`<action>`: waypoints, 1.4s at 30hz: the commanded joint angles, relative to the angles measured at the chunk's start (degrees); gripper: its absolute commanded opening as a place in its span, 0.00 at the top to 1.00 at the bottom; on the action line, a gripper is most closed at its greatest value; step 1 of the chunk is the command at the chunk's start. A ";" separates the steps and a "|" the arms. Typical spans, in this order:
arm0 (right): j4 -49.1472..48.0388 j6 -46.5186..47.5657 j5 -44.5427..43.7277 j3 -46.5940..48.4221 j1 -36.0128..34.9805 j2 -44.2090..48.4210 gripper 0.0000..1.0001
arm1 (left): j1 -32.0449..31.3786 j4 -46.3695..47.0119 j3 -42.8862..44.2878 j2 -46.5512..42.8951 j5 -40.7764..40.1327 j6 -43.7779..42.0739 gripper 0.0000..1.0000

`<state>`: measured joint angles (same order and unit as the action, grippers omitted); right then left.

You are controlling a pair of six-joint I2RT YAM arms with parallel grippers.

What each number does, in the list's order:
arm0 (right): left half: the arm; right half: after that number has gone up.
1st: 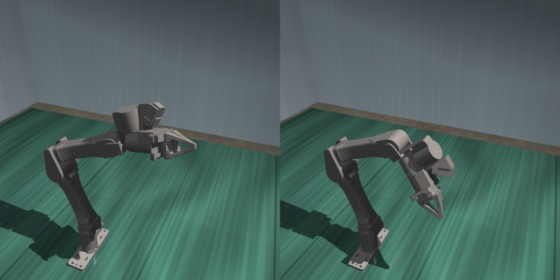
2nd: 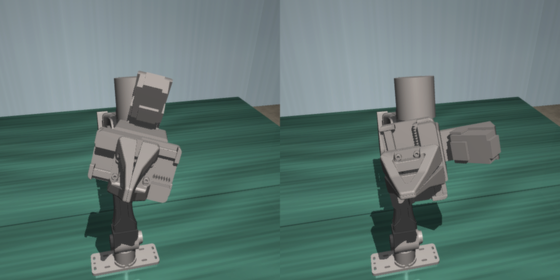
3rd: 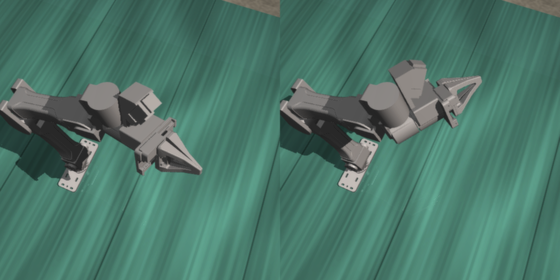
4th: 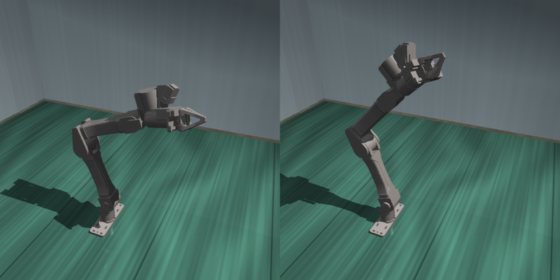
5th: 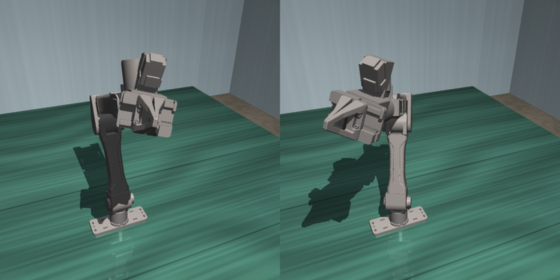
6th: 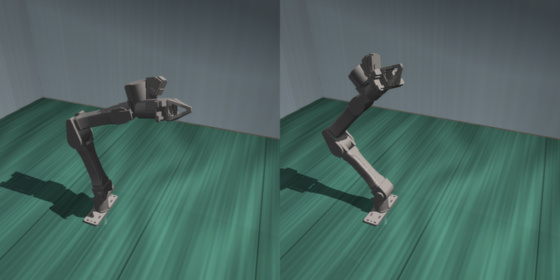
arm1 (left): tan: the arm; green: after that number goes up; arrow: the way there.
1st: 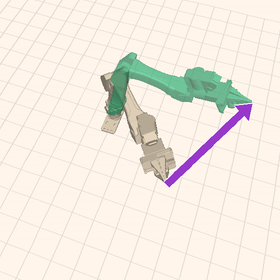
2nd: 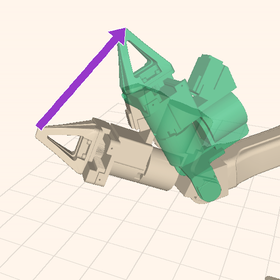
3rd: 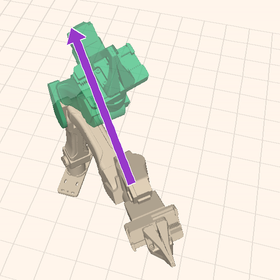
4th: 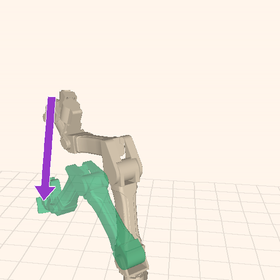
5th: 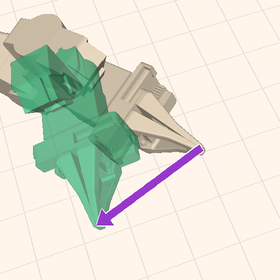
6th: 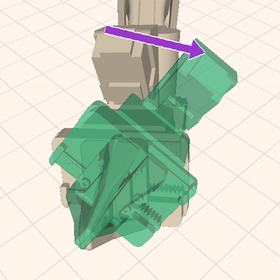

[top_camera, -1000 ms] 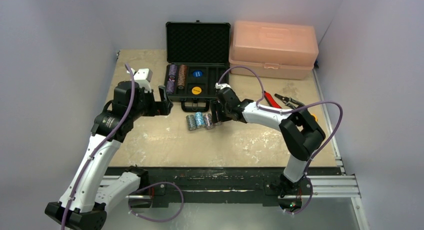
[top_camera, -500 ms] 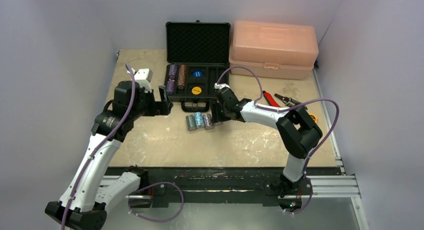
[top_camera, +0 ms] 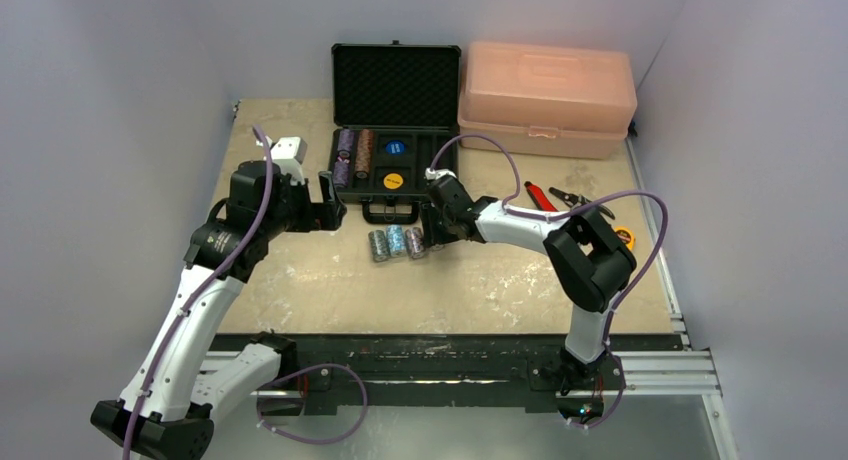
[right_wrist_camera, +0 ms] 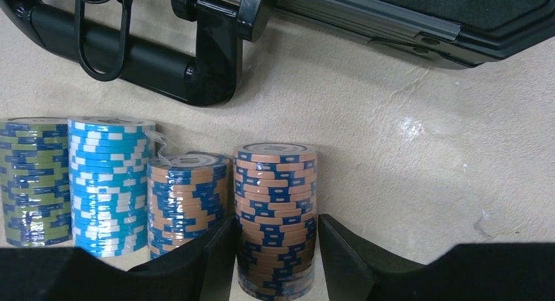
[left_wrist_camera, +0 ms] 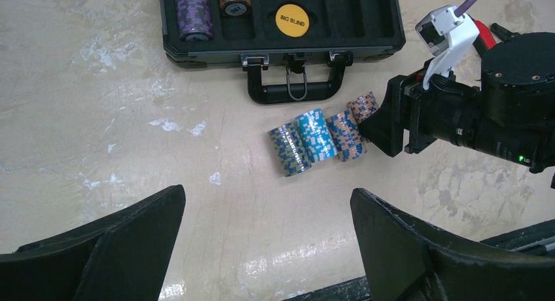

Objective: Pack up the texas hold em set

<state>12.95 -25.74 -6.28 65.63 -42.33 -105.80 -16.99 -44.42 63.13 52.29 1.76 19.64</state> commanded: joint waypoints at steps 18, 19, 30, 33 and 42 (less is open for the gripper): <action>1.94 0.60 -0.95 3.25 -0.09 1.71 0.82 | 0.21 0.85 0.50 0.44 0.79 -1.53 0.02; 2.12 0.64 -1.07 3.34 -0.08 1.81 0.83 | 0.21 0.89 0.50 0.44 0.75 -1.53 0.02; 3.09 0.69 -2.13 4.07 -0.13 3.49 0.98 | 0.21 0.81 0.59 0.46 1.49 -1.96 0.02; 3.06 0.52 -2.35 4.18 -0.05 3.96 1.00 | 0.21 0.81 0.59 0.29 1.49 -1.97 0.02; 3.64 0.41 -3.04 4.59 -0.08 5.19 1.00 | 0.21 0.82 0.59 0.18 1.67 -1.97 0.02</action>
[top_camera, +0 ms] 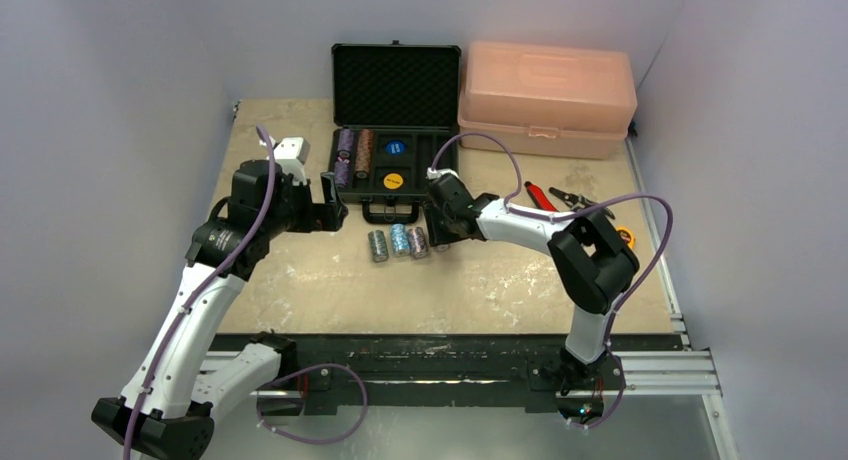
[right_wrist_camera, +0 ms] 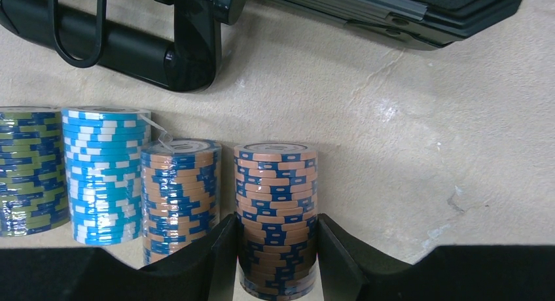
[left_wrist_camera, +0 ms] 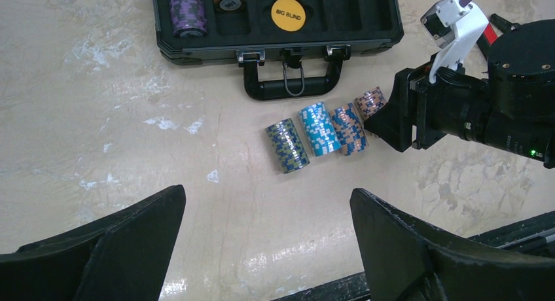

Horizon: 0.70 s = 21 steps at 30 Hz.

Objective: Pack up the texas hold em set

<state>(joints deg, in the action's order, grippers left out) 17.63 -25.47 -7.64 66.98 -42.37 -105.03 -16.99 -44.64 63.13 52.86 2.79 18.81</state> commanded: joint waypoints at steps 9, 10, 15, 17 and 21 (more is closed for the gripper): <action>-0.34 0.07 -1.77 3.89 -0.08 5.77 1.00 | 0.22 1.03 0.59 -0.30 0.64 -1.14 0.03; -0.19 0.07 -1.79 4.06 -0.06 5.94 1.00 | 0.21 1.05 0.59 -0.30 0.64 -1.14 0.03; 0.96 0.07 -1.97 5.22 -0.07 7.04 1.00 | 0.21 1.05 0.59 -0.38 0.60 -1.15 0.03; 1.56 0.07 -2.18 5.86 -0.06 7.56 1.00 | 0.21 1.03 0.59 -0.43 0.47 -1.14 0.02; 2.54 0.07 -2.25 7.54 -0.08 8.62 1.00 | 0.21 0.97 0.50 -0.78 0.30 -1.09 0.00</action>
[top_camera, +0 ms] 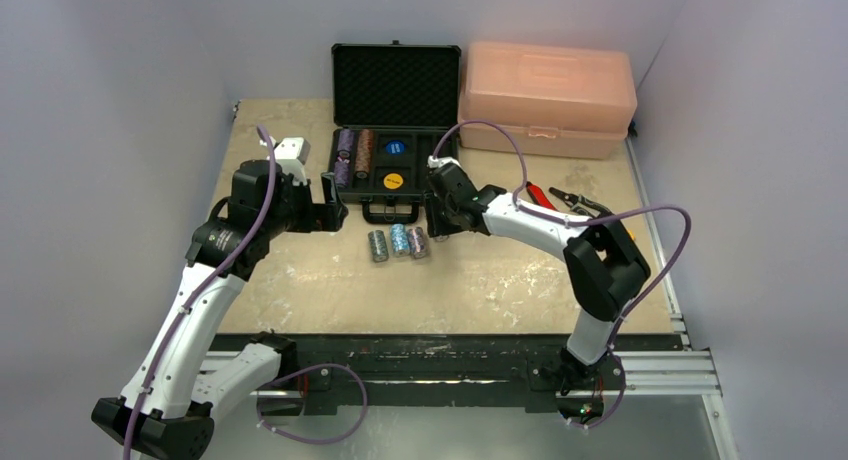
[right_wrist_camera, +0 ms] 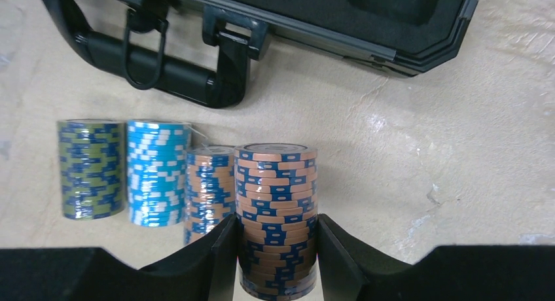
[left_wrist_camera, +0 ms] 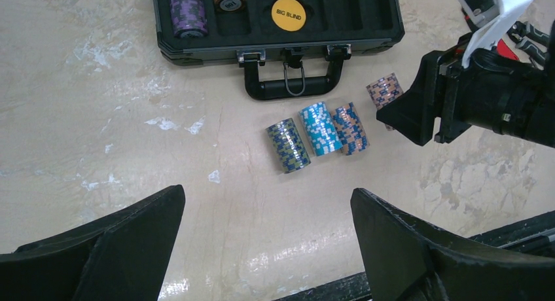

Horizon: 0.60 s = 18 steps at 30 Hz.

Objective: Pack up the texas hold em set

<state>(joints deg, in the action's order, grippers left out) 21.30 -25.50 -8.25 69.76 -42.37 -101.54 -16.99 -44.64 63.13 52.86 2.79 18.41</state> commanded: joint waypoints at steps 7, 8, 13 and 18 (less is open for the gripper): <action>0.00 -0.31 -2.40 9.55 -0.08 3.94 1.00 | 0.21 0.93 0.50 -0.66 0.46 -0.61 0.00; 0.05 -0.51 -2.65 10.44 -0.04 3.38 1.00 | 0.21 0.98 0.50 -0.65 0.46 -0.65 0.00; 1.20 -0.80 -4.31 17.08 -0.03 -0.16 1.00 | 0.21 0.97 0.50 -0.52 0.47 -0.59 0.00; 4.27 0.09 -8.97 25.22 0.11 -4.98 1.00 | 0.21 0.77 0.66 -0.39 0.57 -0.75 0.00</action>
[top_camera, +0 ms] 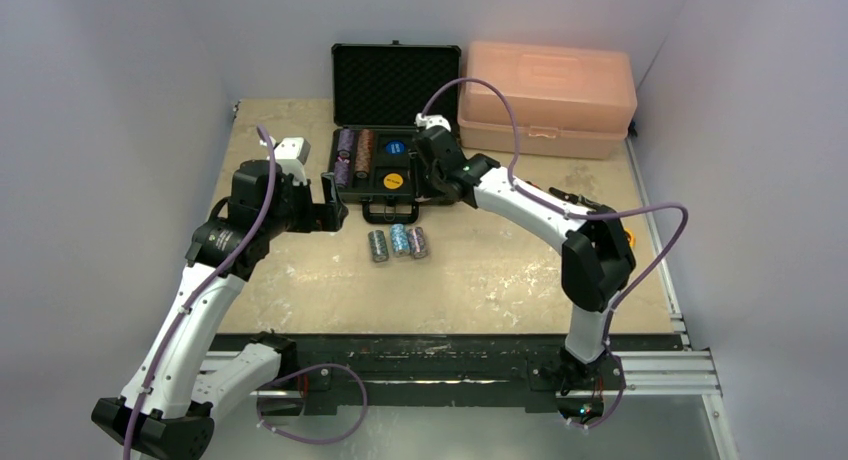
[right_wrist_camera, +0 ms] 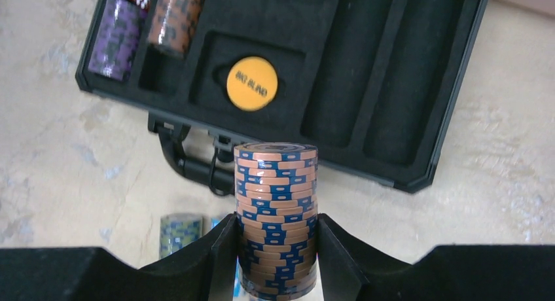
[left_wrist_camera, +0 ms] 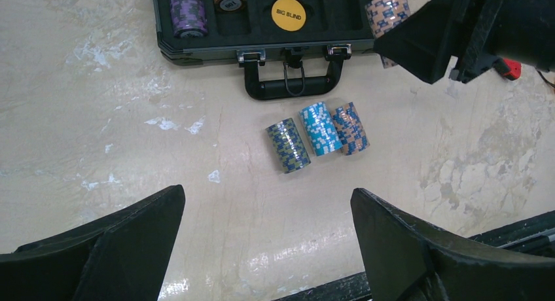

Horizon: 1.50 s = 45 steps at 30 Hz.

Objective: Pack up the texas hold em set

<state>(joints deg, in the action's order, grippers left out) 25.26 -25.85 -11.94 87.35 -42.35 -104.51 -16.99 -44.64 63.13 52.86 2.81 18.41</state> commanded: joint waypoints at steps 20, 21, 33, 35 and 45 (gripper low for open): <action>10.97 -5.11 -8.60 36.17 5.92 -21.12 1.00 | 0.21 0.37 0.76 -1.36 -0.47 -1.19 0.00; 10.94 -5.28 -8.09 36.82 6.37 -21.78 1.00 | 0.21 0.43 0.78 -1.36 -0.52 -1.26 0.00; 9.88 -3.60 -3.33 44.24 9.86 -30.04 1.00 | 0.21 0.60 0.81 -0.77 1.12 -1.17 0.00; 9.75 -3.60 -2.52 45.11 10.18 -31.09 1.00 | 0.21 0.59 0.81 -0.83 1.08 -1.23 0.00; 7.47 -3.60 -1.07 46.63 10.75 -33.67 1.00 | 0.21 0.60 0.76 -0.42 0.96 -1.36 0.00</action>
<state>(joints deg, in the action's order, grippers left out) 37.06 -29.76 -13.50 129.97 -32.01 -139.65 -16.99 -45.15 63.16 52.49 3.03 18.22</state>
